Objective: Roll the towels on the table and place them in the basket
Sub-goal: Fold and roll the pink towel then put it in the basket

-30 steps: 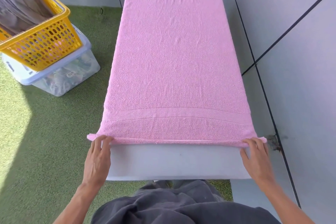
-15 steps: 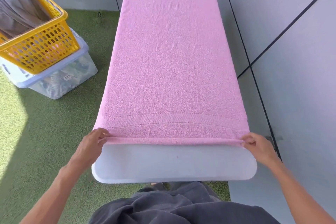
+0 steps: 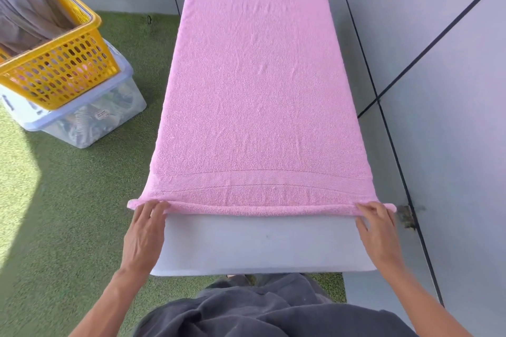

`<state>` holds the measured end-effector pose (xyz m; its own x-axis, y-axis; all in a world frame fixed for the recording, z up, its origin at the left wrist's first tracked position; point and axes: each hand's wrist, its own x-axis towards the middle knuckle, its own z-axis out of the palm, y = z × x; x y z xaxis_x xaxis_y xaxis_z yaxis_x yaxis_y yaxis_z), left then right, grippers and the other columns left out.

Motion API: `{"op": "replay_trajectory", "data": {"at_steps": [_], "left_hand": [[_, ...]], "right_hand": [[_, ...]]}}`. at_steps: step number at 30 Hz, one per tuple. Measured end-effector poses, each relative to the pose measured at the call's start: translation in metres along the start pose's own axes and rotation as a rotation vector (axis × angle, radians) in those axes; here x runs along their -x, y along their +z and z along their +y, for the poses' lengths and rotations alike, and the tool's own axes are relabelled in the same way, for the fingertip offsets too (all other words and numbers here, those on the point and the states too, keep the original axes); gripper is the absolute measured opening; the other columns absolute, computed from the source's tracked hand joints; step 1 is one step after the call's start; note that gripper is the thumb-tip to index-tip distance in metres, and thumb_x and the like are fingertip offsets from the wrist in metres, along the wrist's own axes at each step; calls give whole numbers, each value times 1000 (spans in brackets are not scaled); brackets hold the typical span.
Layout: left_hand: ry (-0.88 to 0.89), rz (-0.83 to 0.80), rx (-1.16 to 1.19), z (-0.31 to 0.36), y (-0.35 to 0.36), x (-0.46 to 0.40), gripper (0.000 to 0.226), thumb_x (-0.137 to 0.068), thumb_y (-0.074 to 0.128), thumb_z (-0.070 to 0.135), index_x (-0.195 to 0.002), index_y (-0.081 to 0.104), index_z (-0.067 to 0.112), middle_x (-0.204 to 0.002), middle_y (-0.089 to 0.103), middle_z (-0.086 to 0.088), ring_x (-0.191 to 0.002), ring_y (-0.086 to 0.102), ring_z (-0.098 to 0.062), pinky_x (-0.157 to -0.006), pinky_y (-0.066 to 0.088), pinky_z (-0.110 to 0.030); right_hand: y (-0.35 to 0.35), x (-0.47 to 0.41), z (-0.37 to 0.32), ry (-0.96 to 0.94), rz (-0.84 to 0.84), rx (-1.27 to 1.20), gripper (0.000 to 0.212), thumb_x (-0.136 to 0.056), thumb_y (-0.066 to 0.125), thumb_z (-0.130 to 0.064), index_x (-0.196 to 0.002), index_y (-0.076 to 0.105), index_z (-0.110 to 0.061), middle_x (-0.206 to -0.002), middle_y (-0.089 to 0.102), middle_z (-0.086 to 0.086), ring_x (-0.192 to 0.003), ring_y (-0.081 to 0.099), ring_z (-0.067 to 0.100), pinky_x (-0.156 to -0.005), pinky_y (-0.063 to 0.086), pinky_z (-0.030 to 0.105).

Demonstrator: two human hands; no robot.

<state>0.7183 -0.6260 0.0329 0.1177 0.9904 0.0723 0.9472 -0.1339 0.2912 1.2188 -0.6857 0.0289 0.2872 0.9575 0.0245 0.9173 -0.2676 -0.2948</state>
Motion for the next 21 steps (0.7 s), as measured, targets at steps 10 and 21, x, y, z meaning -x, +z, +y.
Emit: {"op": "replay_trajectory", "data": {"at_steps": [10,21], "left_hand": [[28,-132,-8,-22,-13,-8,20,-87,61,0,-104,67,7,-100,65,-6,-89,54,-25,-74,53,-42],[-143,-144,92,-21,-22,-41,8,-83,70,5,-89,66,8,-95,56,-6,-89,50,-23,-73,48,-39]], "right_hand": [[-15,-11,16,-69,-116,-6,22,-86,63,3,-104,71,-6,-94,66,5,-90,53,28,-84,36,29],[-21,-37,-2,274,-88,-305,17,-77,77,-10,-78,69,-25,-89,64,2,-83,58,15,-75,37,14]]}}
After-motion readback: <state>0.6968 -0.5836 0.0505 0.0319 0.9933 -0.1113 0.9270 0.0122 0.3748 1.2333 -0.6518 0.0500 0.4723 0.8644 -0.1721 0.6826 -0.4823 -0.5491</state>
